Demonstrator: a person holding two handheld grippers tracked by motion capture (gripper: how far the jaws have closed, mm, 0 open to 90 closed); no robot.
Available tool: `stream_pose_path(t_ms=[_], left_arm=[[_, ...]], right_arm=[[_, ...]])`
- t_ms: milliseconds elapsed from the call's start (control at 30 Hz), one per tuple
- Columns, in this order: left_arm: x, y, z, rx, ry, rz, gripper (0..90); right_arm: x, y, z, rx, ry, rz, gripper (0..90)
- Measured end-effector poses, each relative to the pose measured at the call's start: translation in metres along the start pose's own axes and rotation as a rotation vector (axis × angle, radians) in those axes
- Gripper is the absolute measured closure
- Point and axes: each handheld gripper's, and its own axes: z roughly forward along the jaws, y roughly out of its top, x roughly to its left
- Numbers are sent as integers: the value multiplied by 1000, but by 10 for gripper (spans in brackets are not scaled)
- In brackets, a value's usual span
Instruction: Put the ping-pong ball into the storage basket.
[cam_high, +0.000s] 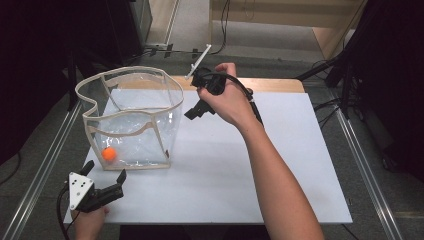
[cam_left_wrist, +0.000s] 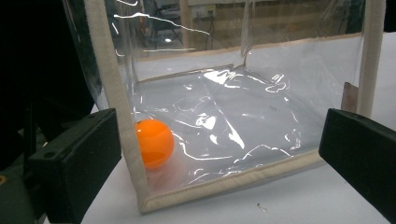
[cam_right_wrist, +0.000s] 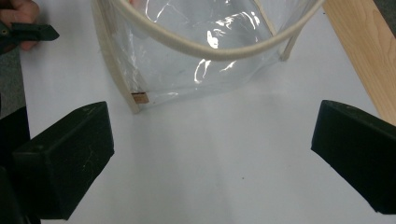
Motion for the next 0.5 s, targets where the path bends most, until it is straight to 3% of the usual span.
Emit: stream_pose_path(t_ms=[500], left_arm=[[0, 0, 0, 0, -1, -3, 0]], right_arm=[[3, -26, 10, 6, 11, 11, 0]])
